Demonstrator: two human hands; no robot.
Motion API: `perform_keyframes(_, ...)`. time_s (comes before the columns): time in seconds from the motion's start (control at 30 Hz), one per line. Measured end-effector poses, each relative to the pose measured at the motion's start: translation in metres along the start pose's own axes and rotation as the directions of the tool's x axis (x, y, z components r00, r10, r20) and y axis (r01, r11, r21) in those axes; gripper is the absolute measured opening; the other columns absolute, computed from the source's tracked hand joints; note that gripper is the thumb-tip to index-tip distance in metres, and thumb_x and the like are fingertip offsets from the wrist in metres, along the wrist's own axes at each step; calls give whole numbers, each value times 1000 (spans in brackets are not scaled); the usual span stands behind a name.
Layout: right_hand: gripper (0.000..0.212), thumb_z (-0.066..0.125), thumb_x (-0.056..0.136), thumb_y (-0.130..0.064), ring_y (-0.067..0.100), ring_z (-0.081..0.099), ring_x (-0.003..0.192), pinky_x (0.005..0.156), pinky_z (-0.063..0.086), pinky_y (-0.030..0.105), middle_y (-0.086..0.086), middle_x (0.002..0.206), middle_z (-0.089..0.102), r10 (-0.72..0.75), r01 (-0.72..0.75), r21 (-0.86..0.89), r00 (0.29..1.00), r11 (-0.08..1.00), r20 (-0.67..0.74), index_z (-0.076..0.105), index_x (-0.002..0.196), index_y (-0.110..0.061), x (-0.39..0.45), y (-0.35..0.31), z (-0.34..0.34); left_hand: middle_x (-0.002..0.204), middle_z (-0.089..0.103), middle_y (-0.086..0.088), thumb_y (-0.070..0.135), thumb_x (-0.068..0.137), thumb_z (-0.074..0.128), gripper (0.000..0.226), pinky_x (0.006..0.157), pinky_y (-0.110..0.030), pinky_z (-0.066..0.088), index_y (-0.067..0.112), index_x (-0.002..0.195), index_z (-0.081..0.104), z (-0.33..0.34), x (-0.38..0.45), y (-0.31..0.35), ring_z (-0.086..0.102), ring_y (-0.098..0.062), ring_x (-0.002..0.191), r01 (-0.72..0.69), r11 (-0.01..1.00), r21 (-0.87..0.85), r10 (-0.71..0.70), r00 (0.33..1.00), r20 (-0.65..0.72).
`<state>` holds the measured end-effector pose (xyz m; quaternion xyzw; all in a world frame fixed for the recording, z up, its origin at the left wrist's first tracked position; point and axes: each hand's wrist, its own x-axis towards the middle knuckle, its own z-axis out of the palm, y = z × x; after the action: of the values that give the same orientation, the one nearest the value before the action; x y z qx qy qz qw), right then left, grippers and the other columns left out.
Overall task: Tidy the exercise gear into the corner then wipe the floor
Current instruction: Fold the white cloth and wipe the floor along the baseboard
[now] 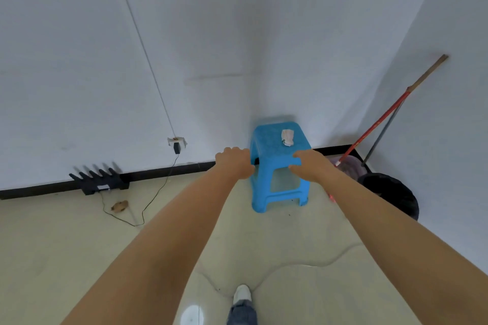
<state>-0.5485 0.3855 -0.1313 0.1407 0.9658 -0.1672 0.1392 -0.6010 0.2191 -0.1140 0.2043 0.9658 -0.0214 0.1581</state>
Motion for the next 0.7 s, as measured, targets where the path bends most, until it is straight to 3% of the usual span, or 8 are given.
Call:
perform_keyframes(0.37, 48, 40, 97, -26, 24, 35, 137, 110, 30, 32, 9, 148, 38, 183, -201, 99, 969, 975, 165, 35, 142, -9, 232, 47, -17, 138, 48, -10, 26, 97, 39, 43, 104, -37, 38, 9, 136, 42, -8, 254, -3, 44, -28, 129, -79, 997, -20, 81, 960, 268)
perform_keyframes(0.57, 38, 42, 96, -25, 26, 48, 123, 100, 38, 32, 12, 131, 54, 255, -298, 170, 938, 939, 235, 50, 127, -3, 371, 96, -7, 138, 48, -7, 28, 98, 38, 42, 103, -35, 38, 13, 137, 41, 3, 381, 11, 44, -24, 129, -33, 998, -45, 46, 939, 340)
perform_keyframes(0.7, 39, 41, 97, -26, 27, 47, 125, 99, 38, 32, 12, 133, 53, 271, -334, 159, 906, 929, 325, 50, 128, -4, 450, 128, 4, 140, 46, -8, 30, 99, 37, 43, 105, -36, 36, 14, 139, 39, 12, 459, 26, 41, -25, 131, 26, 999, -39, -7, 905, 426)
